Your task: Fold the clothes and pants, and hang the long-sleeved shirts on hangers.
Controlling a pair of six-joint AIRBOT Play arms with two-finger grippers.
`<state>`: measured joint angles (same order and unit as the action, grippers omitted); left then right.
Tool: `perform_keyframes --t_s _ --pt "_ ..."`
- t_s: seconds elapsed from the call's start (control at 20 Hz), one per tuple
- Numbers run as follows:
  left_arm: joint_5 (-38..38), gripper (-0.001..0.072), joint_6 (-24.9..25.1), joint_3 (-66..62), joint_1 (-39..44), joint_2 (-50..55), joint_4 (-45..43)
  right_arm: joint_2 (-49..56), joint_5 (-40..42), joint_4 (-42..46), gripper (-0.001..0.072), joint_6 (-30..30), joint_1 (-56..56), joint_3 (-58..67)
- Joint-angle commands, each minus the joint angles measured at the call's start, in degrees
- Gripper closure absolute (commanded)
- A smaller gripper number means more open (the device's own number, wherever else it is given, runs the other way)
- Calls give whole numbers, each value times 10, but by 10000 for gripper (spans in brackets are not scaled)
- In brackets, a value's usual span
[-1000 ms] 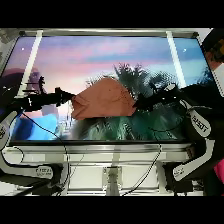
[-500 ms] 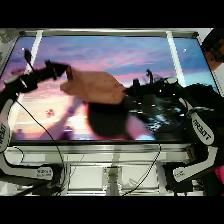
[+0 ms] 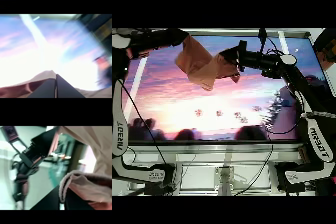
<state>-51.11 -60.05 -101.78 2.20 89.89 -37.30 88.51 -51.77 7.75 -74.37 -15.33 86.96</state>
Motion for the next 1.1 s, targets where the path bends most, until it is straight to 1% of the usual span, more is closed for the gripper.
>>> perform_keyframes --t_s 0.0,0.1,0.2,0.3,0.4,0.45,0.5,0.65,0.7,0.75,0.85,0.9,0.95,1.0,1.05 --pt "-19 705 -68 -19 37 41 -185 -4 45 248 692 -143 -14 10" --pt "-11 704 -64 -19 61 90 -185 -4 51 423 692 -239 -8 8" --pt "8 705 -64 -19 81 138 -185 -4 51 545 692 -329 1 8" --pt "34 703 -64 -19 99 179 -184 -3 42 604 691 -337 7 8" --pt "42 701 -64 -19 118 210 -184 5 24 658 691 -343 7 7" --pt "44 700 -64 -19 123 217 -184 13 12 670 691 -348 7 6" --pt "49 678 -64 -19 127 219 -184 24 2 681 691 -352 7 5" --pt "73 395 -68 -19 117 201 -184 60 13 694 691 -377 9 2" --pt "75 338 -69 -19 108 189 -184 71 24 695 691 -384 11 2" --pt "73 336 -74 -19 99 175 -184 78 37 697 691 -401 16 2" --pt "54 350 -109 -19 78 142 -184 83 71 707 691 -452 40 2" --pt "33 392 -120 -19 67 125 -181 83 85 710 691 -470 58 3" --pt "3 646 -120 -19 59 111 -180 83 91 713 691 -482 76 2" --pt "-33 701 -117 -19 51 100 -180 84 92 719 692 -482 93 2" --pt "-63 702 -118 -19 46 92 -180 87 89 720 691 -482 111 2"
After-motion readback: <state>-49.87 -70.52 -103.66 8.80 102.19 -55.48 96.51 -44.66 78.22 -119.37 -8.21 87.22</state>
